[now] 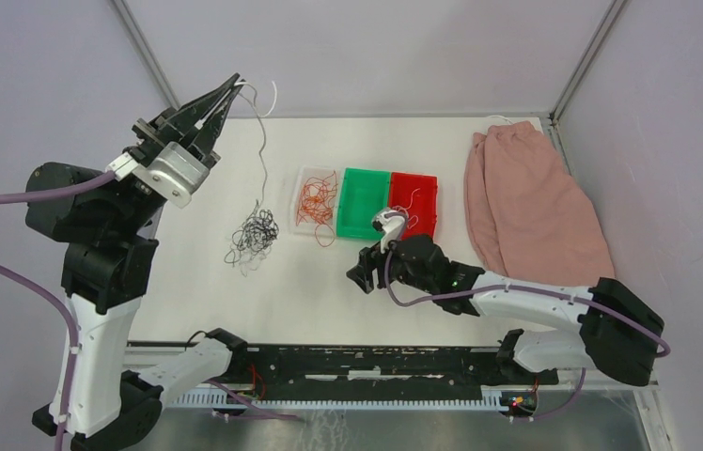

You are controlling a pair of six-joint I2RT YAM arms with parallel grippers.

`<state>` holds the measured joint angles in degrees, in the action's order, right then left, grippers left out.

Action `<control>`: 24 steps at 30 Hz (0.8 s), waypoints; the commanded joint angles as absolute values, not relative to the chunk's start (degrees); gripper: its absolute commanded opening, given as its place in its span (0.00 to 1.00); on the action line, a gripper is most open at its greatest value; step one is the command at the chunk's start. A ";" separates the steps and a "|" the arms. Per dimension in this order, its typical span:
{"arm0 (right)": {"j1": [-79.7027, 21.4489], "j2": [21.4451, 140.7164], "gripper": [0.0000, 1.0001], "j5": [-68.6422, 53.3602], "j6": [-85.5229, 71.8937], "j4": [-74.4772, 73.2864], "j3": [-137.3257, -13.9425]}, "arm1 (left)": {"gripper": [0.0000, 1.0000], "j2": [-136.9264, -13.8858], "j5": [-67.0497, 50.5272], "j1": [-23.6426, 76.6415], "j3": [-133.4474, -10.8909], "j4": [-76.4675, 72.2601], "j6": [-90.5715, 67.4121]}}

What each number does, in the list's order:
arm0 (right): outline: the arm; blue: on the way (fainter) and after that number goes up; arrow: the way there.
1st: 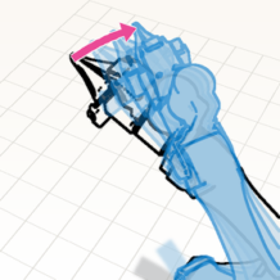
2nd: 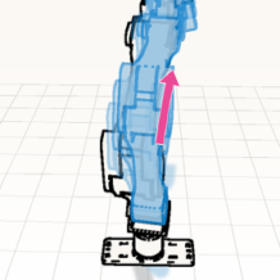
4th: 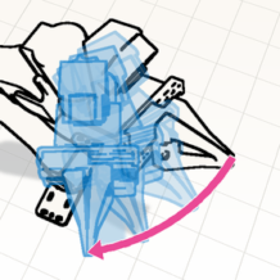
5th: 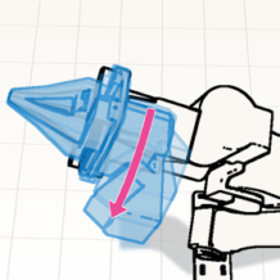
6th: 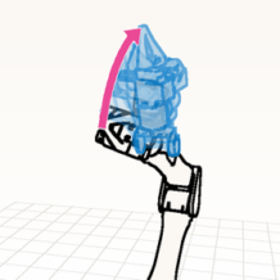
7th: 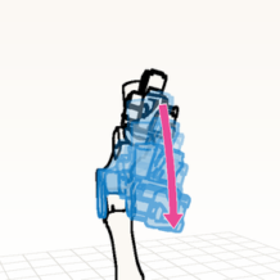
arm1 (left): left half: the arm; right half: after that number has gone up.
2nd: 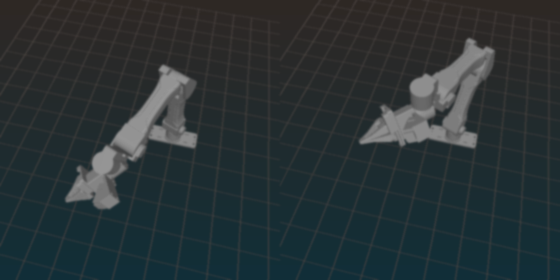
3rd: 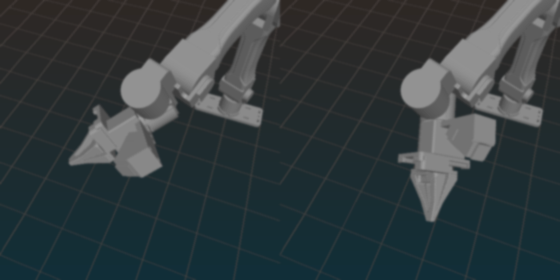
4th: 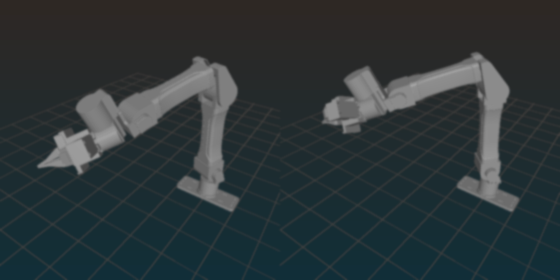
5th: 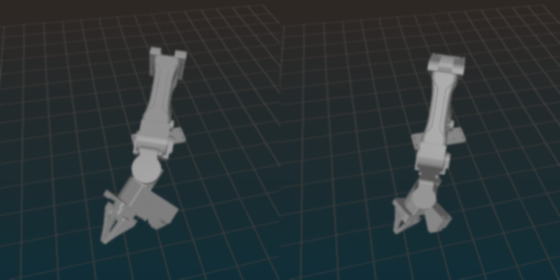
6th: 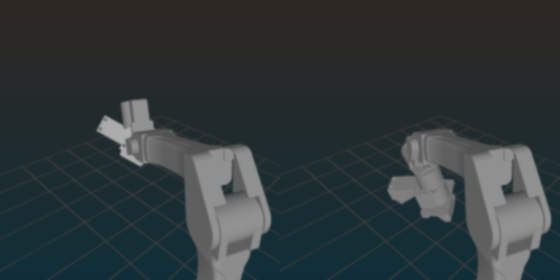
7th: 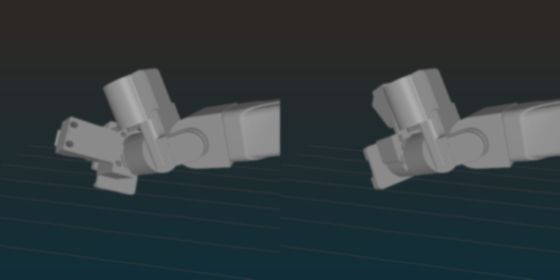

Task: Untangle the cables
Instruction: Untie the cable.

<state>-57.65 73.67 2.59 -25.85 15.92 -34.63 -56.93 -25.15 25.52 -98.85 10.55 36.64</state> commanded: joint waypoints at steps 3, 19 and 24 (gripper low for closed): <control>-57.81 66.12 0.73 -0.78 -23.79 14.62 -44.68 | 0.03 -54.71 -26.72 25.66 -95.67 10.86 35.51; -57.79 72.64 0.52 -0.60 -20.00 6.65 -61.50 | 0.03 -52.85 -30.91 25.66 -91.61 12.24 31.66; -57.83 74.58 0.50 1.22 -19.14 5.10 -60.69 | 0.03 -53.52 -32.15 25.65 -92.20 11.65 30.54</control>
<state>-57.65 73.80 -1.58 -20.67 5.80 -60.93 -52.97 -30.44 25.52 -90.48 13.63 33.95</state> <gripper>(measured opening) 0.505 0.051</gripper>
